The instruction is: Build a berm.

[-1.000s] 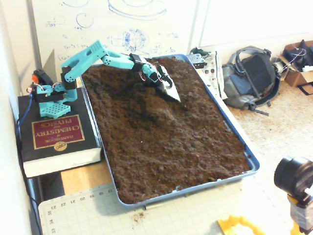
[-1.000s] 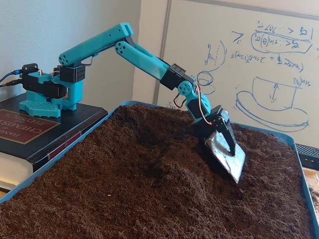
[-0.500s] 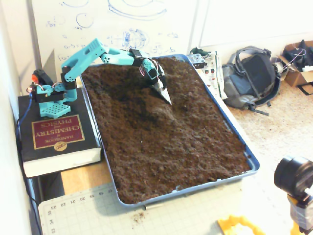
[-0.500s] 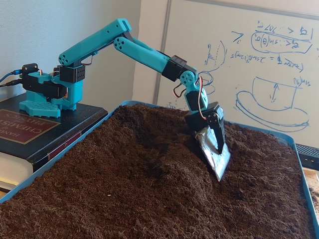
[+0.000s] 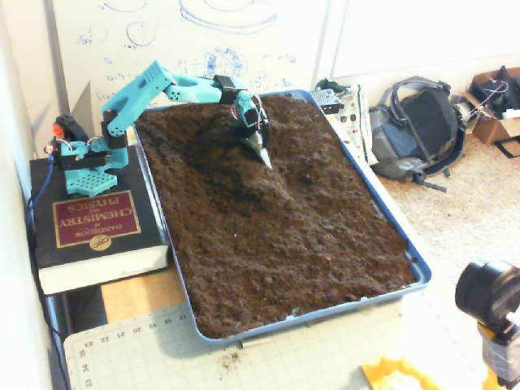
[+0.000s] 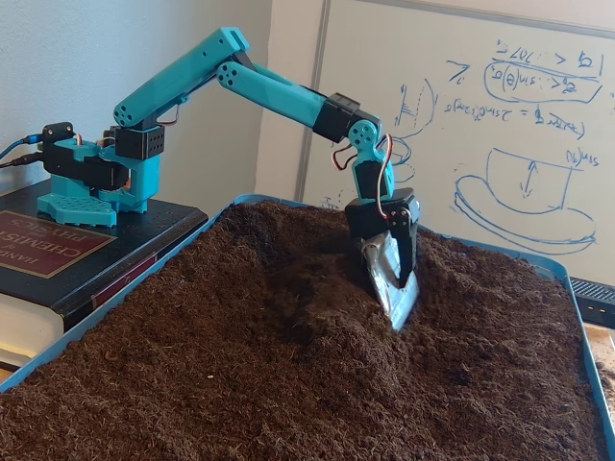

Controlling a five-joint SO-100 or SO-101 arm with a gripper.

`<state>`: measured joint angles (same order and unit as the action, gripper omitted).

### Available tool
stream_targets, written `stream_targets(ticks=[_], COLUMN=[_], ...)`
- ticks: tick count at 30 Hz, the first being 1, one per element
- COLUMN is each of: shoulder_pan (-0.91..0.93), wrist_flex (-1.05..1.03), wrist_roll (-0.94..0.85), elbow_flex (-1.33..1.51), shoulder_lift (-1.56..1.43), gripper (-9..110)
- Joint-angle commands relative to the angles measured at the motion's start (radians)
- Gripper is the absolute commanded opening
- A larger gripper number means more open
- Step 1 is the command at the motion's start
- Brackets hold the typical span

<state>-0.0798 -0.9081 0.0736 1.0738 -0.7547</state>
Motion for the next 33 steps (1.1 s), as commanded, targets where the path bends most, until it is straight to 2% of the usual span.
stream_targets(ticks=[1,8,17,21,33], shoulder_pan=[-0.018,-0.017,-0.021,-0.041,-0.140], wrist_flex=[-0.074,0.003,0.552,0.719,0.793], wrist_roll=[0.003,0.002,0.002,0.002,-0.006], elbow_flex=[0.002,-0.055,-0.087,-0.087,-0.104], shoulder_lift=[-0.107,-0.181,-0.138,-0.086,0.091], gripper=[1,1,1,1,1])
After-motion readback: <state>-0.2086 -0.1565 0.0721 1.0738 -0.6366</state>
